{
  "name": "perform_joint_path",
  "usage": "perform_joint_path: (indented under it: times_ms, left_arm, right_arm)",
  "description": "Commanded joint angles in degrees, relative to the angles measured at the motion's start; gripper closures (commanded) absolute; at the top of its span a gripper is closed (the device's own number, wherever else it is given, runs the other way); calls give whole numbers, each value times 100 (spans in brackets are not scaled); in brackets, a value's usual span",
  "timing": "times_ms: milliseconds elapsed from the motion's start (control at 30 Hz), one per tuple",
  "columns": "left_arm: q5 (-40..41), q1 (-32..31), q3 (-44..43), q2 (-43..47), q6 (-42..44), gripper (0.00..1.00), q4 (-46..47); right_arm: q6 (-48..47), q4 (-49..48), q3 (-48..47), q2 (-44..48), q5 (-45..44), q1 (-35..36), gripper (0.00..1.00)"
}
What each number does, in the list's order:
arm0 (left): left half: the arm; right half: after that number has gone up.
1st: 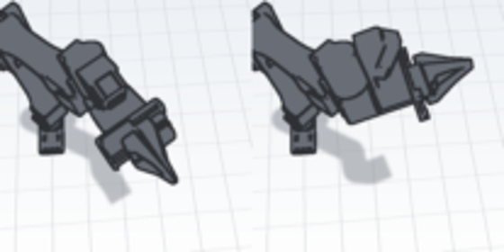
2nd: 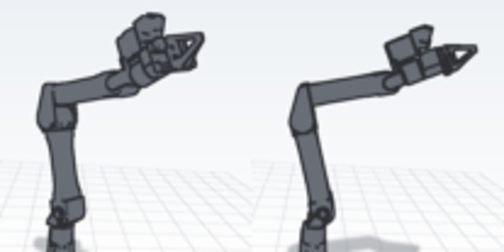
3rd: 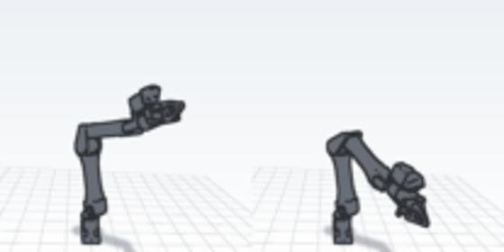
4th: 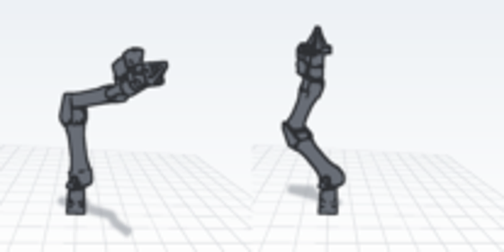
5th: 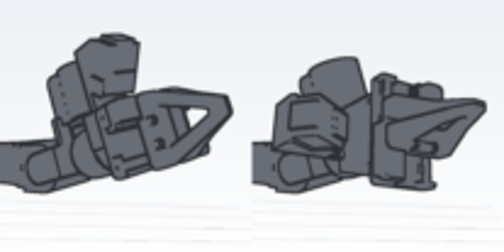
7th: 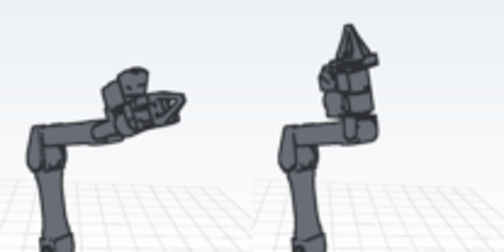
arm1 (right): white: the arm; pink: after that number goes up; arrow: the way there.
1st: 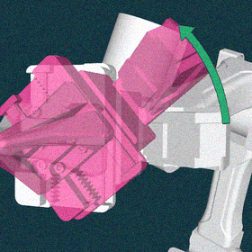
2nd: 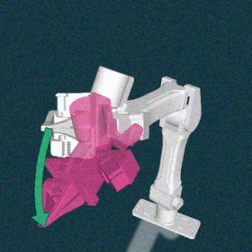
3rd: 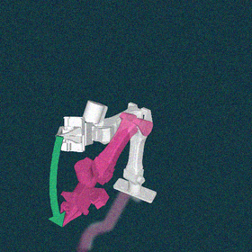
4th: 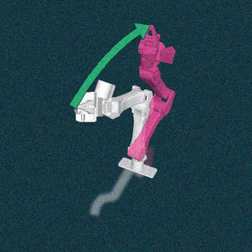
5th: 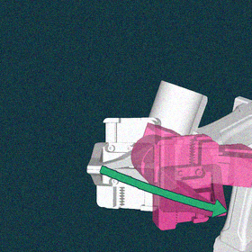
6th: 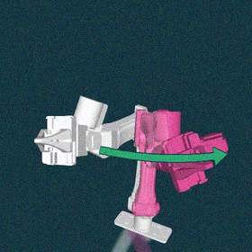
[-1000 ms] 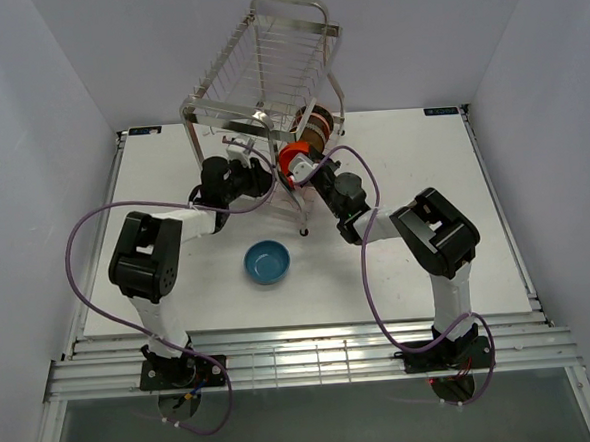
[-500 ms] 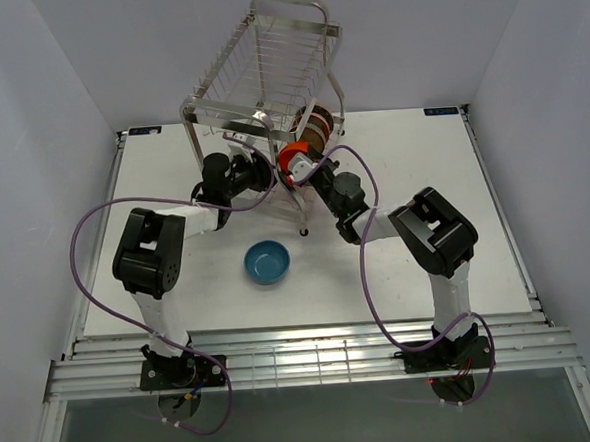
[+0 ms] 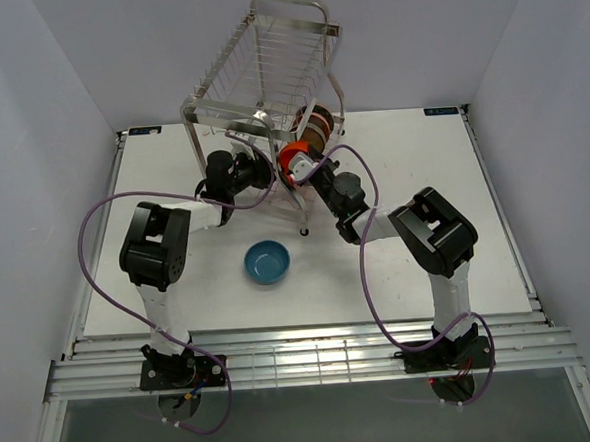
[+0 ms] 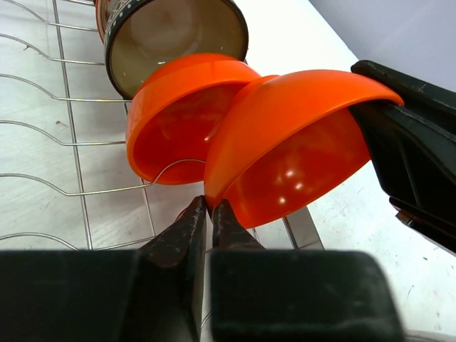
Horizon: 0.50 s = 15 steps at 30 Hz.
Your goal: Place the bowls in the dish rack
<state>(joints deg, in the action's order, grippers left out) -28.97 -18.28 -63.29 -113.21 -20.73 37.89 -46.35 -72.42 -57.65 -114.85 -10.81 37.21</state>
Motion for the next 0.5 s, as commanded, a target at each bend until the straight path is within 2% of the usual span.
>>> perform_joint_path:
  times_ms: [0,67,233,333,433,467]
  left_arm:
    - [-21,-35,-272,-26,-45,92,122]
    - [-30,-35,-289,-52,-80,100,131]
    - [67,-35,-246,-35,-167,100,140]
    - [163,-35,-219,-8,-186,100,140]
    - [260,-35,-202,9,-291,100,131]
    - [304,-35,-202,18,-309,100,122]
  right_arm:
    - [29,-2847,-80,-38,-308,-100,92]
    - [29,-2847,-80,-38,-308,-100,92]
    - [12,-2830,-89,-73,-317,-100,88]
    - [12,-2839,-45,-47,-334,-91,76]
    - [29,-2848,43,15,-299,-100,72]
    - [29,-2848,52,32,-299,-100,68]
